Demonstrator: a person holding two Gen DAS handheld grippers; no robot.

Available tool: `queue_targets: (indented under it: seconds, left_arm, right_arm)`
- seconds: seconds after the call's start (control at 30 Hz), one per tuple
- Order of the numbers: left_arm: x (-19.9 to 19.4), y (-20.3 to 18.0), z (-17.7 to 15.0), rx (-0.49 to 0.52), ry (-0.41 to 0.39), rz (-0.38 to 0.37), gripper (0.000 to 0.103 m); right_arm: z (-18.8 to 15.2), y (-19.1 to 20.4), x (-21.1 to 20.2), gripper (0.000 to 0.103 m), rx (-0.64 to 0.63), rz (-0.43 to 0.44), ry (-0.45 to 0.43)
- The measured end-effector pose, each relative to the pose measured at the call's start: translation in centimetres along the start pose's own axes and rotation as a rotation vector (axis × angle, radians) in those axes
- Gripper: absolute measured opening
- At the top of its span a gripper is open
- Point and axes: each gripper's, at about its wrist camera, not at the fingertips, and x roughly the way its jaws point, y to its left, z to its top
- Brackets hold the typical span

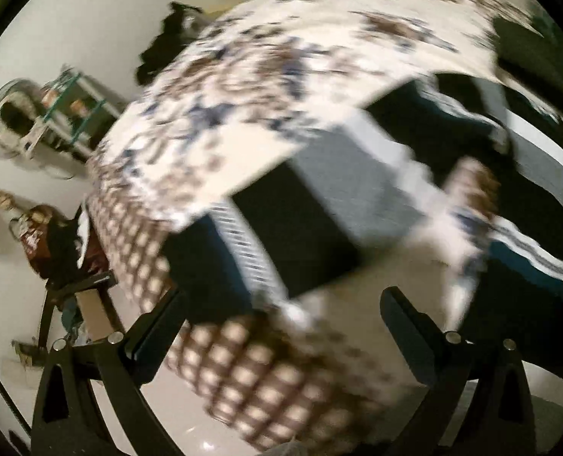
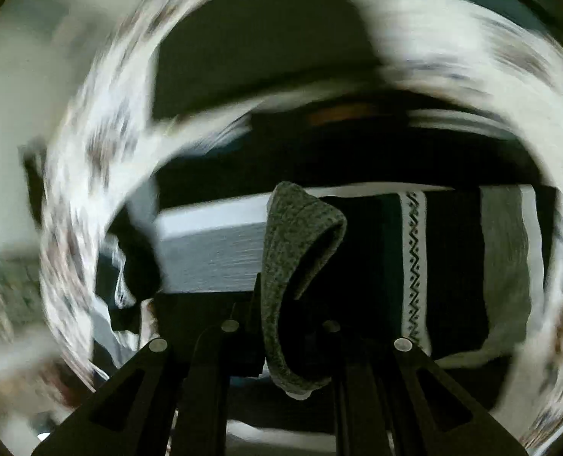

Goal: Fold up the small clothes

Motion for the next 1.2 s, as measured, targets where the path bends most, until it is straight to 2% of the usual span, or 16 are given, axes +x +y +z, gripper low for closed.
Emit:
queue_targets:
  seconds: [0.07,0.13,0.27,0.3,0.37,0.4,0.43,0.47,0.5,0.6,0.7,0.77,0.83,0.93,1.07,1.2]
  left_arm:
    - [0.7,2.0,0.1,-0.018,-0.002,0.017,0.103]
    - [1.5,4.0,0.2,-0.039,-0.005,0.027,0.103]
    - [3.6,7.2,0.0,-0.081,0.016,0.027,0.103]
    - [3.9,7.7,-0.1,-0.089,0.024,0.029,0.103]
    - [4.5,8.9,-0.3,-0.12,0.047,0.02,0.103]
    - [4.7,9.7,-0.3,-0.14,0.057,0.011,0.103]
    - [4.9,10.7,-0.4,-0.166,0.065,-0.012,0.103]
    - [5.0,11.5,-0.4,-0.189,0.071,-0.03,0.103]
    - [5.3,12.6,-0.5,-0.221,0.082,-0.053,0.103]
    - [6.8,14.8,-0.8,-0.308,0.131,-0.145,0.103]
    - [9.6,16.3,-1.6,-0.414,0.211,-0.25,0.103]
    - [11.5,17.0,-2.3,-0.485,0.258,-0.288,0.103]
    - [12.9,17.3,-3.0,-0.526,0.297,-0.289,0.102]
    - [14.1,17.4,-3.6,-0.568,0.31,-0.328,0.101]
    - [13.3,16.0,-1.9,-0.562,0.254,-0.361,0.097]
    - [10.7,14.1,1.4,-0.516,0.144,-0.459,0.08]
  right_arm:
    - [0.4,6.8,4.2,0.012,-0.092,-0.035,0.06]
    - [0.3,12.1,7.2,0.012,-0.188,-0.122,0.072]
    - [0.0,15.6,10.0,0.013,-0.239,-0.222,0.097]
    - [-0.2,15.9,10.2,0.018,-0.242,-0.222,0.095]
    - [-0.5,15.4,9.9,0.025,-0.197,-0.098,0.134]
    - [-0.8,14.6,9.1,0.037,-0.154,0.027,0.148]
    - [-1.1,13.3,7.6,0.043,-0.098,0.151,0.129]
    - [-1.5,11.9,5.8,0.045,-0.056,0.223,0.093]
    - [-1.8,10.9,4.6,0.049,-0.039,0.239,0.068]
    - [-3.6,6.5,1.3,0.054,0.016,0.167,-0.003]
    - [-5.8,2.0,0.8,0.054,0.099,0.139,0.043]
    - [-6.8,-0.4,1.0,0.054,0.131,0.12,0.076]
    - [-8.0,-2.6,1.7,0.054,0.149,0.103,0.096]
    - [-9.2,-3.2,3.2,0.054,0.169,0.106,0.118]
    - [-10.5,-1.4,5.1,0.054,0.156,0.102,0.151]
    - [-11.6,0.8,6.4,0.054,0.115,0.065,0.174]
